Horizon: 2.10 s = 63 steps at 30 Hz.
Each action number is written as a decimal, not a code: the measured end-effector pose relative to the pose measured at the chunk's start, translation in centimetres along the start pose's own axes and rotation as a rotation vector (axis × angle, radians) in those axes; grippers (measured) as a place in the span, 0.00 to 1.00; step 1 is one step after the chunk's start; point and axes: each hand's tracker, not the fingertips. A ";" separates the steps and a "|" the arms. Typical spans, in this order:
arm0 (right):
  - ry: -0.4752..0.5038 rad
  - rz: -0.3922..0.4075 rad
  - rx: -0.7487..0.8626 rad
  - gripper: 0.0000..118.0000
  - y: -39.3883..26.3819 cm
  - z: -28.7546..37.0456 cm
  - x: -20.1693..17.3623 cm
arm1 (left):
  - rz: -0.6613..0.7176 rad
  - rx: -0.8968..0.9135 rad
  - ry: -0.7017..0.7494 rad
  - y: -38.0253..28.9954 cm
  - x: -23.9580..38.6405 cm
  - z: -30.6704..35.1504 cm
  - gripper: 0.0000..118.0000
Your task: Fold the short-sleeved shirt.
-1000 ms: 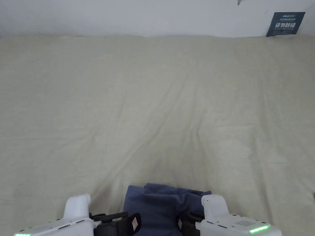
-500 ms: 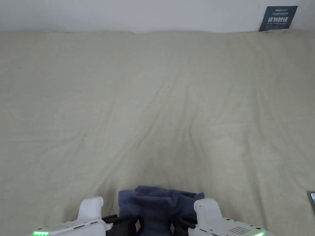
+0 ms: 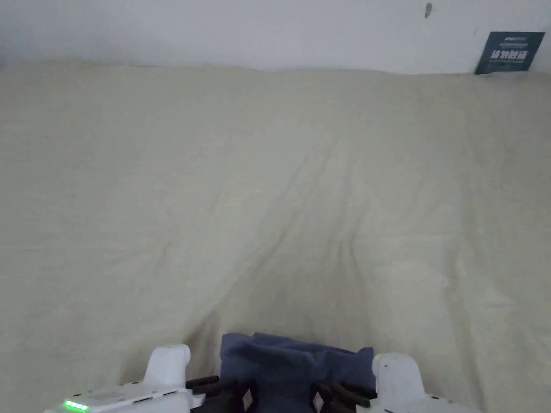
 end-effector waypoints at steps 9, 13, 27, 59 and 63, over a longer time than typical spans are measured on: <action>-0.047 0.141 0.055 0.05 2.2 0.6 -1.7 | -0.069 0.030 0.282 4.7 -6.0 7.0 0.20; -0.050 0.147 0.033 0.05 2.8 -1.1 -3.3 | -0.157 0.008 0.436 7.9 -10.6 11.1 0.20; -0.080 0.260 -0.059 0.05 2.6 -5.5 -7.1 | -0.210 -0.051 1.072 12.4 -21.8 22.1 0.21; -0.249 0.327 0.390 0.05 5.9 11.4 -8.0 | -0.326 0.641 1.120 7.7 13.5 19.1 0.00; -0.277 0.315 0.535 0.05 6.7 15.9 -8.0 | -0.338 0.701 1.047 5.0 19.4 16.6 0.00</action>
